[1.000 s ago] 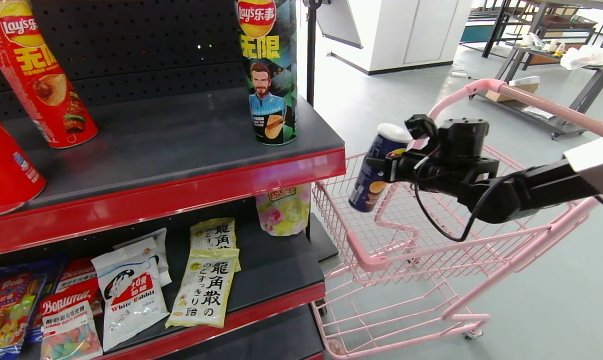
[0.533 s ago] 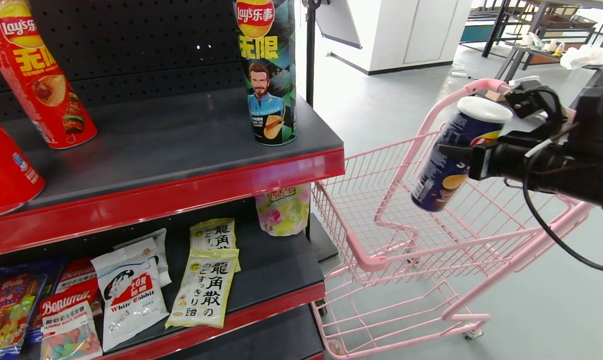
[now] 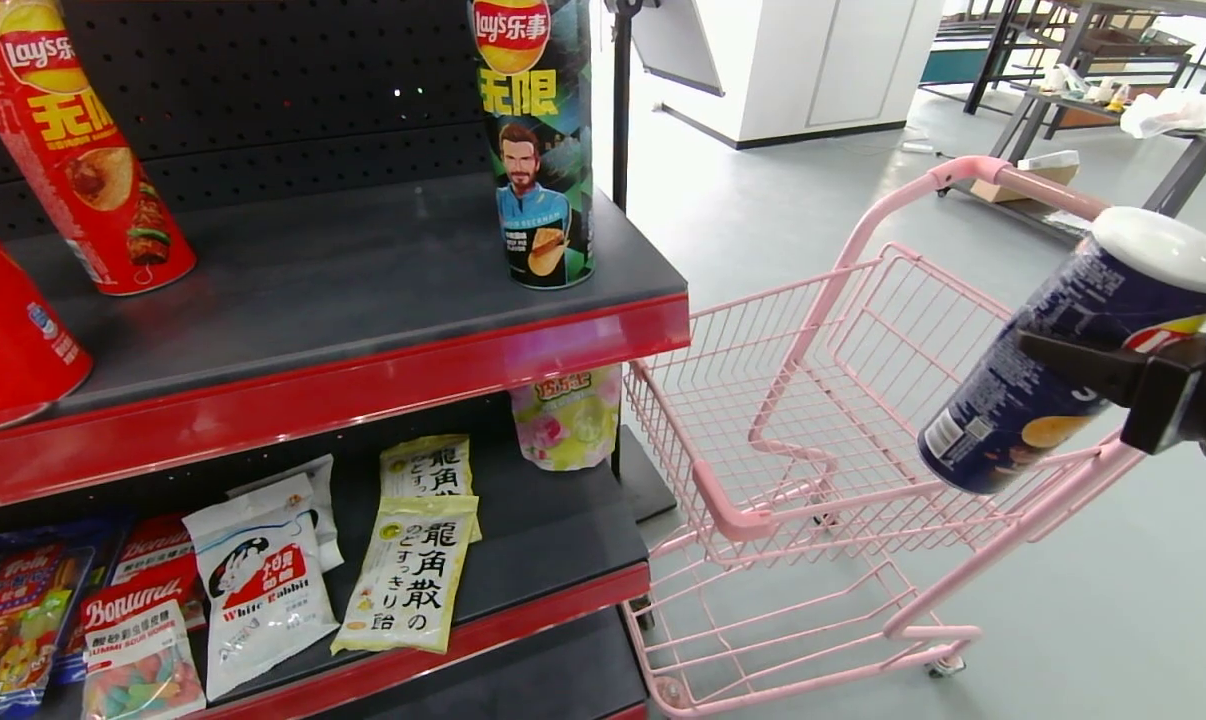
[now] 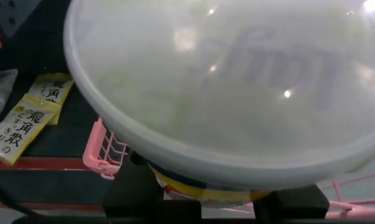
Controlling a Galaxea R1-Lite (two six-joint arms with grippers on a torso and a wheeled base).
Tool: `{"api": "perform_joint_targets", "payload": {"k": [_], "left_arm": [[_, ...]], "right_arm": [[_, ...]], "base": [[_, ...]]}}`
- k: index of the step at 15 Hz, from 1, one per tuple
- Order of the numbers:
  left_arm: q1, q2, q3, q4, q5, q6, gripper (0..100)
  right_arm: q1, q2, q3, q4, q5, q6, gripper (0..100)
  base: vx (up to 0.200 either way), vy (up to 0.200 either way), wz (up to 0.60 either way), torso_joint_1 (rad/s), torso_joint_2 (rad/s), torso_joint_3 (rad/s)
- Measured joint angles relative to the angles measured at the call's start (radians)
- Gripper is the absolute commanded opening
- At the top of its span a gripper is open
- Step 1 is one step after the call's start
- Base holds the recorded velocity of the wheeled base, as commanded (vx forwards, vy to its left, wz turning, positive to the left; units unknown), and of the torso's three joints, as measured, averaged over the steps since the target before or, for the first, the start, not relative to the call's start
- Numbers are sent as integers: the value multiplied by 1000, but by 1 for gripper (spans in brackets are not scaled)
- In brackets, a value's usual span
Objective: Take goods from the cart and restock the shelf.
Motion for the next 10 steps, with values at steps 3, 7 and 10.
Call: {"api": "perform_joint_targets", "payload": {"k": [3,7,10], "left_arm": [[2,-6,0,-1,0,17,100],[1,-12,-2,-3,-1,25,100],[1,-13,-3,-4,-2,36,100]], "right_arm": [[-7,-63,2,27,-3,0,0],[-26,-87,2,29,-3,-2,0],[-33,-90,10,29,-8,-15,0]], "base": [[-200,0,0,-1,2,7],[0,0,150,2,1,3],[0,0,600,4,1,1]]}}
